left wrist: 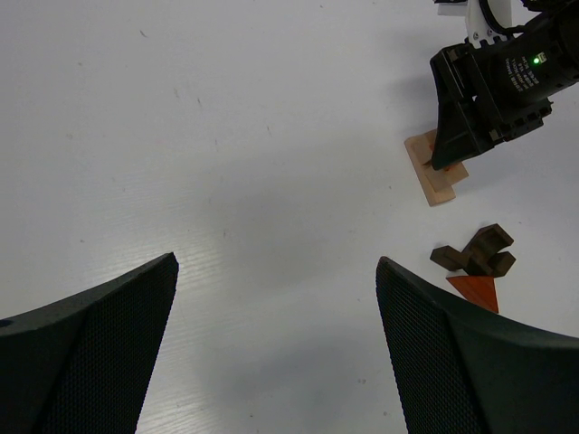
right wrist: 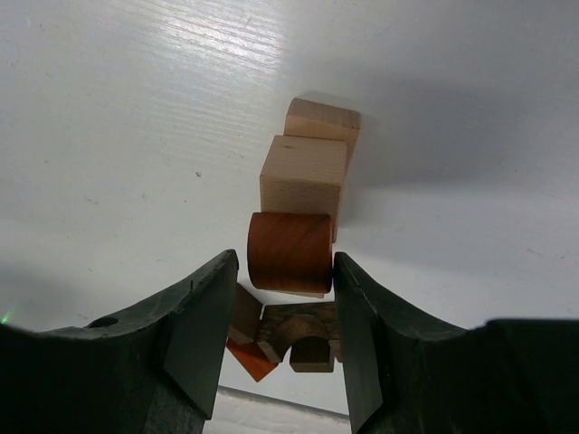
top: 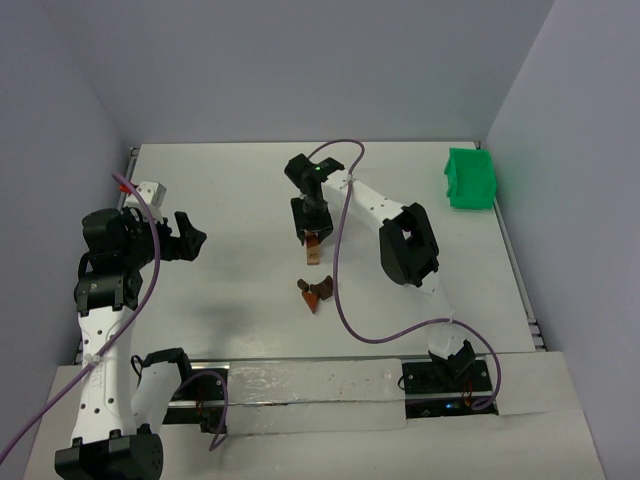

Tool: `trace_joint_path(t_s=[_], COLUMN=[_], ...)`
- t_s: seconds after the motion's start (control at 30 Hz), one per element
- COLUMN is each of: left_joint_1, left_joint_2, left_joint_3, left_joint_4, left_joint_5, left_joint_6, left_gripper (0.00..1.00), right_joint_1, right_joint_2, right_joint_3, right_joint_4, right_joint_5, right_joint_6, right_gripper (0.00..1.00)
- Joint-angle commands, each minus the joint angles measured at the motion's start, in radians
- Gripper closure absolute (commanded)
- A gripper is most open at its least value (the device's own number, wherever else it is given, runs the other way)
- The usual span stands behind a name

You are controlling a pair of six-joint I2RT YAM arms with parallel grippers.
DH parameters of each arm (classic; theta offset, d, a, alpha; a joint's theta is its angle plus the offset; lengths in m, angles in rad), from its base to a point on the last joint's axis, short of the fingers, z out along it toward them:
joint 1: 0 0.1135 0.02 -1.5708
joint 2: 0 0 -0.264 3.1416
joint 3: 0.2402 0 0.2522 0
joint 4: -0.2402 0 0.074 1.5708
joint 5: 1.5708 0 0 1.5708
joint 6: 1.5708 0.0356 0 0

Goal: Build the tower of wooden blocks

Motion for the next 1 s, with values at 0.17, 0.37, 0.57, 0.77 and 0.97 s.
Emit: trace_joint_path(t_s=[0.17,0.37,0.57,0.77,0.97], left_joint_1=[0.007,0.006,0.007,0.006,0.007], left_joint_2=[-0.004,-0.004,-0.004,-0.005,-0.006], left_joint_3=[0.003,0.003,0.003,0.005,0.005], left_joint_4=[0.042,0.042,0.041,0.039,0.039], left_joint_5=[0.020,0.021,0.021,0.023,0.021], left_joint_6=[0.003,0.003,0.003,0.006,0.006], left_gripper=[0.04,0.04,0.04,0.04,0.04], right_joint_1=[-0.012,-0.014,-0.014,-0.014,-0.002], right_joint_2=[-0.070,-0.072,-0.083,-0.134,-0.246], right_joint_3=[-0.009,-0.017,-0.025,-0.050,-0.104], right_joint_4=[0.011,0.013,0.015,0.024,0.040], right_joint_5=[-0.008,-0.013,-0.019,-0.038,-0.059], right_joint_6=[0.018,0.019,0.017,-0.004,-0.054], right_gripper=[0.46,0.46,0.35,0.10,0.00])
